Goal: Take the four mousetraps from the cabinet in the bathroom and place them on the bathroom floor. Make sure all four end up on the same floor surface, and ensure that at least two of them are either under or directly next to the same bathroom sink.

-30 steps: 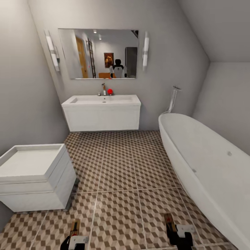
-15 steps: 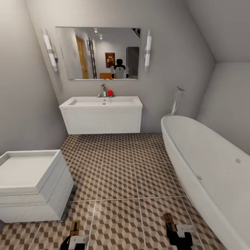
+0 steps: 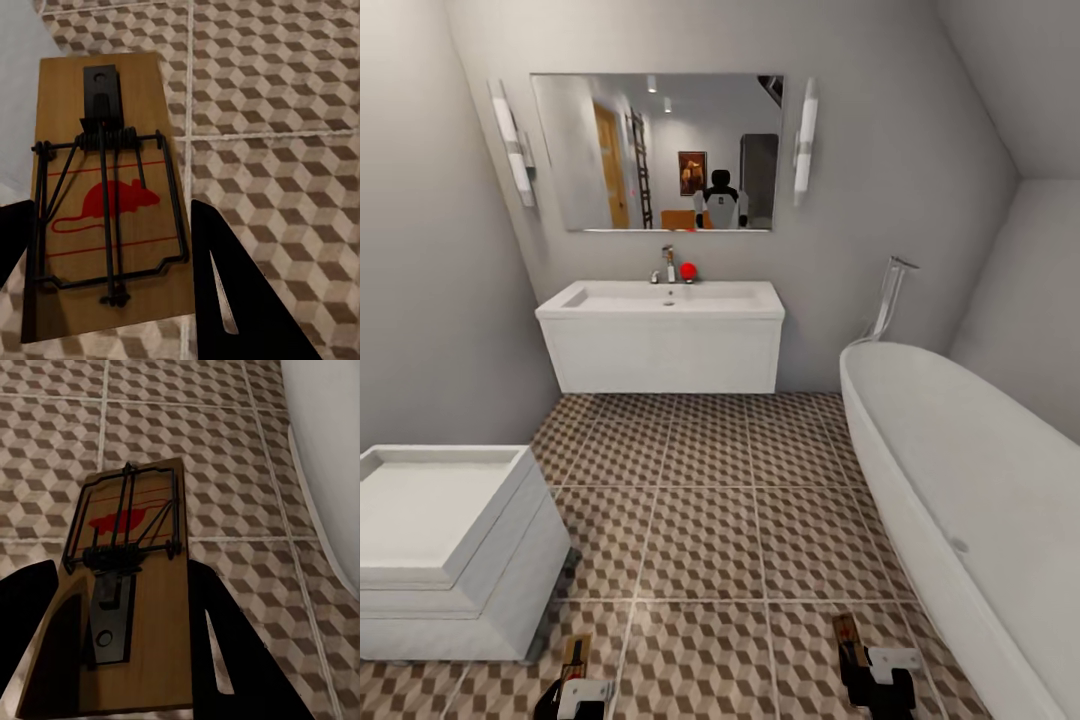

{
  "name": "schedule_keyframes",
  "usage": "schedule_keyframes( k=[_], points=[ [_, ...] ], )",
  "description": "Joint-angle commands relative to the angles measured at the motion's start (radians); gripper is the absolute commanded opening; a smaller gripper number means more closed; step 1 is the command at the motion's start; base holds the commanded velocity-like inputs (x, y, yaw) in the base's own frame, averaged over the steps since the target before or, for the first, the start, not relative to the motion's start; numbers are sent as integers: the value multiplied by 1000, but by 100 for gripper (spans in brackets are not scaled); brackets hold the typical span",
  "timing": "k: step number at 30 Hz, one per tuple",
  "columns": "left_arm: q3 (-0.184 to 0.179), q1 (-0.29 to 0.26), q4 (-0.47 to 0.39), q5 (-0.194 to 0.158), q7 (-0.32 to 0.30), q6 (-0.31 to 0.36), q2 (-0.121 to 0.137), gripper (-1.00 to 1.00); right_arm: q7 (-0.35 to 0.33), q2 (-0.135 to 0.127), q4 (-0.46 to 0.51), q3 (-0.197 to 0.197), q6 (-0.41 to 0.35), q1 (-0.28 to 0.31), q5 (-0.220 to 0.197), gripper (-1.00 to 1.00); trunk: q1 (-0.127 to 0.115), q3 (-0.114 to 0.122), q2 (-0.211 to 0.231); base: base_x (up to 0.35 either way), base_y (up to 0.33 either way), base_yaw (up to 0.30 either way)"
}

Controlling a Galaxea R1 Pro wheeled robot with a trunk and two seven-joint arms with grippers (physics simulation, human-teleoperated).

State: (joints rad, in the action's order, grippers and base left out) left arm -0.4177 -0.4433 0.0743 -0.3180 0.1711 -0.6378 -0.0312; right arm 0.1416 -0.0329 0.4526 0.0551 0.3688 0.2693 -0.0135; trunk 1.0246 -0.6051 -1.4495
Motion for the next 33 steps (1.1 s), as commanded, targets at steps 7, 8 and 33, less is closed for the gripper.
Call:
schedule_keyframes(
  k=[7,8,33],
  points=[
    [-9,-2,4,0,8,-5,-1,-100,6,-1,0,6,2,1,-2,-100,0,-1,0,254,-83,0],
    [-9,-2,4,0,8,-4,-1,-100,6,-1,0,6,2,1,-2,-100,0,-1,0,254,-34,0],
    [-9,-2,4,0,8,-5,-1,-100,6,1,0,6,2,1,-2,-100,0,-1,0,254,-3,0]
  ],
)
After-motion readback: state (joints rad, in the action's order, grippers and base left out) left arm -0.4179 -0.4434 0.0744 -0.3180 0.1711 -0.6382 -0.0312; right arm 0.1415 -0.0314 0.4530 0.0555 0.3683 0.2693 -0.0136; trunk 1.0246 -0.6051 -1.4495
